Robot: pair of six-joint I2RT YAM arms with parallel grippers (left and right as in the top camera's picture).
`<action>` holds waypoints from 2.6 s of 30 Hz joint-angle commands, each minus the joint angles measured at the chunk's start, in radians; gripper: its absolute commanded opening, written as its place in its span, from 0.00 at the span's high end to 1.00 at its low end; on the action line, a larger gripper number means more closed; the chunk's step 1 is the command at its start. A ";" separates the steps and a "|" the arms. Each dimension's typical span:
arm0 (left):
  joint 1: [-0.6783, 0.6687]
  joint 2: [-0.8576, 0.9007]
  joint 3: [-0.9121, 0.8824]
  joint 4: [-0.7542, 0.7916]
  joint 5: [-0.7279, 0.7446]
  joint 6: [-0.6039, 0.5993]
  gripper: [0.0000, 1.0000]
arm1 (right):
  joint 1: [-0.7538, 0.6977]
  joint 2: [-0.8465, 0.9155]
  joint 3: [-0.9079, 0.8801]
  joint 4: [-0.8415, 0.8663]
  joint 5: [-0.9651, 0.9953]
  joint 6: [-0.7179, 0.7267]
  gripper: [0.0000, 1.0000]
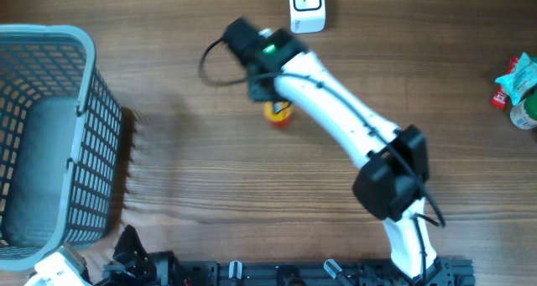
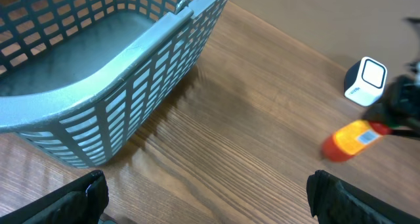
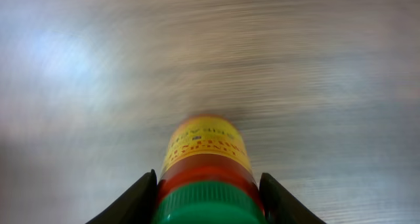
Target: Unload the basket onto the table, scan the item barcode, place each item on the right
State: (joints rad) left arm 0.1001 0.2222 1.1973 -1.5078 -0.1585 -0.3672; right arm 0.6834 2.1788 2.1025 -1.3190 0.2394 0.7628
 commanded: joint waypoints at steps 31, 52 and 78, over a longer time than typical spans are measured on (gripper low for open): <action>0.007 -0.006 0.002 0.003 0.001 0.016 0.00 | -0.634 0.182 -0.115 0.113 -1.030 0.134 0.01; 0.007 -0.006 0.002 0.003 0.001 0.016 0.00 | -0.484 0.338 -0.115 0.120 -1.144 -0.092 0.46; 0.007 -0.006 0.002 0.003 0.001 0.016 0.00 | -0.290 0.167 -0.116 -0.293 -0.971 -0.602 0.67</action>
State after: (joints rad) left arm 0.1001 0.2222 1.1973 -1.5078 -0.1585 -0.3672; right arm 0.4004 2.4718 1.9839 -1.6051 -0.7959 0.1810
